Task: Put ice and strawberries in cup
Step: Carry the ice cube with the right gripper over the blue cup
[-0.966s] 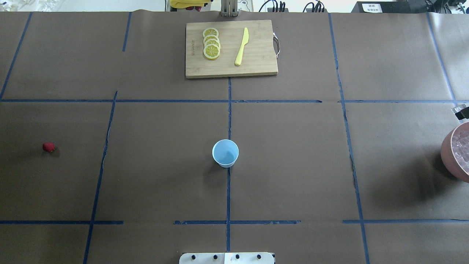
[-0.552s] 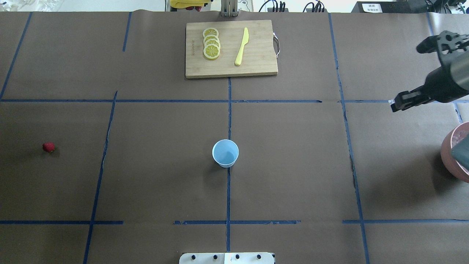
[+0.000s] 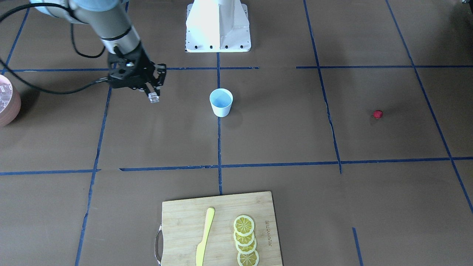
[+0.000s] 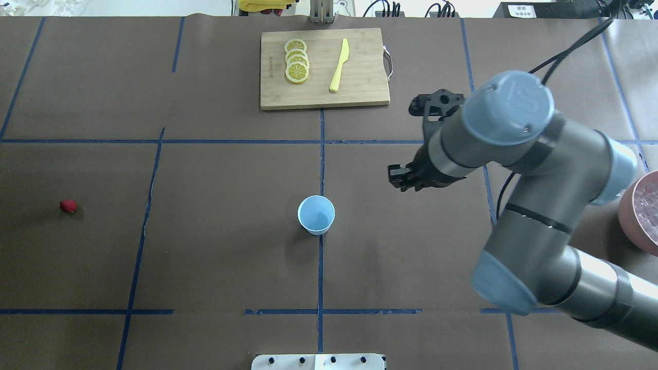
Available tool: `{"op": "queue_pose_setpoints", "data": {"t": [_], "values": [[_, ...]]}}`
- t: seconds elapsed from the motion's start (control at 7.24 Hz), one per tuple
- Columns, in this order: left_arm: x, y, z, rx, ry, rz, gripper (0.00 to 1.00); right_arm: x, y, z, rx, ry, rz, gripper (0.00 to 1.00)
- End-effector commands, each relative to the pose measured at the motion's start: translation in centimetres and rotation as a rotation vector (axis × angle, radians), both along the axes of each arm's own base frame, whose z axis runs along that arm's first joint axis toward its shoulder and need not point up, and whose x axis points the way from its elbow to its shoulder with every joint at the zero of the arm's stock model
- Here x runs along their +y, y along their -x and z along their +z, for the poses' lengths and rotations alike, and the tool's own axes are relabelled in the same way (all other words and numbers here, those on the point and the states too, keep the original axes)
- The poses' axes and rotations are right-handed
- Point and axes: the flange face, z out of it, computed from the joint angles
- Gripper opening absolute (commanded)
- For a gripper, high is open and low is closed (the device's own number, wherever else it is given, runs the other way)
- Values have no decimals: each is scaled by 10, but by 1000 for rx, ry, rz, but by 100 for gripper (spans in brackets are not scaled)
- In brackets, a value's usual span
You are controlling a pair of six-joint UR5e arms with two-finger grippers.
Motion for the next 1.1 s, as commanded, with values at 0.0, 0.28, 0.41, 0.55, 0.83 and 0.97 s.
{"op": "queue_pose_setpoints", "data": {"t": [0.0, 0.28, 0.41, 0.55, 0.83, 0.97], "values": [[2, 0, 1, 0, 6, 0, 100, 25, 99, -64, 20, 49, 66, 0], [3, 0, 3, 0, 11, 0, 100, 33, 145, -83, 45, 61, 89, 0], [4, -1, 4, 2, 14, 1, 100, 40, 152, -79, 55, 55, 83, 0], [4, -1, 4, 0, 12, 2, 100, 45, 156, -79, 60, 47, 85, 1], [4, -1, 4, 0, 12, 2, 100, 46, 156, -73, 68, 48, 84, 77], [4, -1, 4, 0, 11, 2, 100, 46, 156, -71, 72, 50, 84, 97]]}}
